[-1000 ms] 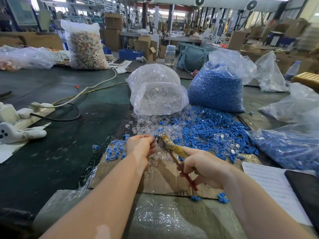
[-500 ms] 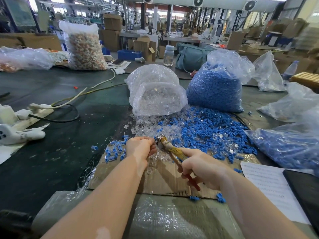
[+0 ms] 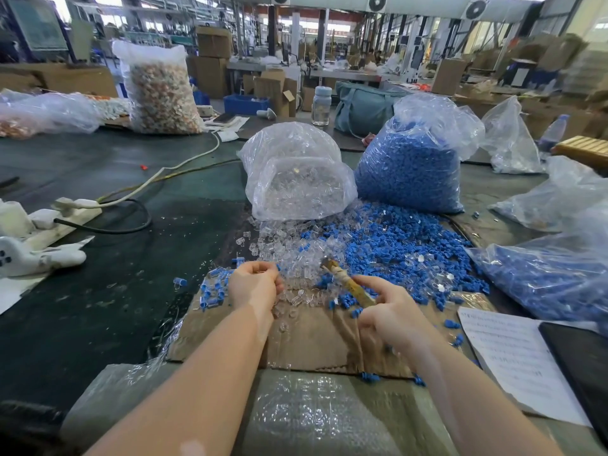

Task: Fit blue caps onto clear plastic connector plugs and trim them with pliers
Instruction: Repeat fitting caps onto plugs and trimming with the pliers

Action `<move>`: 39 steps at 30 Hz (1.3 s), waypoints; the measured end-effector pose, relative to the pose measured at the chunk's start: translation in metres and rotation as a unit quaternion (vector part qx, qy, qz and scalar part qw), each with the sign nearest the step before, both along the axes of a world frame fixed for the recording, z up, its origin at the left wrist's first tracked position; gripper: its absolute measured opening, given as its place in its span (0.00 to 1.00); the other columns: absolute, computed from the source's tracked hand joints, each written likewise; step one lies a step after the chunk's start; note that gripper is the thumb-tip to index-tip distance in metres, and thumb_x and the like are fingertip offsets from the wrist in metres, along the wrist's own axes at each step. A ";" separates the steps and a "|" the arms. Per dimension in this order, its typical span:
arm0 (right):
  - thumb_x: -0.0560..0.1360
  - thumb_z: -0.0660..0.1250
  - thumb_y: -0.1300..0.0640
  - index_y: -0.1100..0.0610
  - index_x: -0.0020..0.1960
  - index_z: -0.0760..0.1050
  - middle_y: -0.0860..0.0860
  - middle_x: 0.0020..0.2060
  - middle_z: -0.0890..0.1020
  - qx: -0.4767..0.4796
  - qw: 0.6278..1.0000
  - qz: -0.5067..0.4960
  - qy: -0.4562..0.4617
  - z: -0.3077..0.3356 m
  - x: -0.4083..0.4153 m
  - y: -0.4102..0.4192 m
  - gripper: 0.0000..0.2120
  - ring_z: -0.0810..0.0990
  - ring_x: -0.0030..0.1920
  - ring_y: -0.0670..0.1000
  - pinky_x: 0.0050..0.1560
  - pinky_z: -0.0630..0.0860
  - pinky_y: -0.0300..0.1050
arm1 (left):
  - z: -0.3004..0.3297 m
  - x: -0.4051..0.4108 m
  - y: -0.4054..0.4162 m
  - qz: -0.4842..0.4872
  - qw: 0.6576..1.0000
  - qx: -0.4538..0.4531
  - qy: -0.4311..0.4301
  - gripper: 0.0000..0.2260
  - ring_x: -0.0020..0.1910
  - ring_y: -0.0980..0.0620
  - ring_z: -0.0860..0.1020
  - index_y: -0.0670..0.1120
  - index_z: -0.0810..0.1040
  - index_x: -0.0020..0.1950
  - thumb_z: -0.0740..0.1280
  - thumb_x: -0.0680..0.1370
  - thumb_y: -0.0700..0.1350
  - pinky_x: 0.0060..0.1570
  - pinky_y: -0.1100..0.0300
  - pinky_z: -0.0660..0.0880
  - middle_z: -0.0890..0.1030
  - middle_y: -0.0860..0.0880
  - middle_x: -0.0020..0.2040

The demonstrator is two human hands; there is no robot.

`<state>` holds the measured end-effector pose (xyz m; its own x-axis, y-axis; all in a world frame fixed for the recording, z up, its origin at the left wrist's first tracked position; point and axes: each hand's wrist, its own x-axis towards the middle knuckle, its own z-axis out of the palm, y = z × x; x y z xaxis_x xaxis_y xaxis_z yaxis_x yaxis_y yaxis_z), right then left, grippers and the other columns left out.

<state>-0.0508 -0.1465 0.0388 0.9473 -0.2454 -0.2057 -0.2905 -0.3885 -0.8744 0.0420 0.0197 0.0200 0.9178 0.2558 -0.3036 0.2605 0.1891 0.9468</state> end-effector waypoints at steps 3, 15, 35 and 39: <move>0.70 0.69 0.58 0.41 0.65 0.69 0.55 0.55 0.75 -0.214 0.974 -0.067 -0.009 -0.013 0.004 -0.013 0.27 0.74 0.53 0.58 0.53 0.74 0.52 | -0.010 0.000 0.005 0.009 0.994 0.100 -0.040 0.07 0.37 0.53 0.78 0.44 0.79 0.49 0.63 0.77 0.35 0.36 0.62 0.75 0.80 0.48 0.41; 0.76 0.60 0.39 0.44 0.72 0.60 0.54 0.60 0.68 -0.479 0.872 -0.093 0.026 -0.044 0.002 -0.035 0.26 0.66 0.61 0.56 0.62 0.62 0.51 | -0.019 -0.026 -0.004 -0.112 0.898 0.389 -0.173 0.14 0.58 0.57 0.71 0.44 0.75 0.63 0.61 0.78 0.36 0.56 0.74 0.59 0.72 0.49 0.65; 0.73 0.66 0.63 0.55 0.52 0.79 0.52 0.51 0.80 -0.505 0.849 -0.036 -0.152 -0.045 -0.008 0.008 0.09 0.76 0.53 0.56 0.53 0.71 0.52 | -0.057 -0.057 -0.030 -0.208 0.764 0.553 -0.261 0.21 0.73 0.53 0.50 0.52 0.59 0.74 0.56 0.81 0.46 0.69 0.61 0.40 0.57 0.51 0.74; 0.78 0.55 0.57 0.48 0.71 0.65 0.49 0.67 0.70 -0.520 0.849 0.011 -0.098 -0.050 0.002 0.013 0.21 0.65 0.68 0.53 0.66 0.60 0.52 | -0.059 -0.051 -0.033 -0.247 0.729 0.598 -0.223 0.23 0.75 0.54 0.39 0.55 0.43 0.76 0.45 0.82 0.52 0.67 0.56 0.30 0.43 0.52 0.77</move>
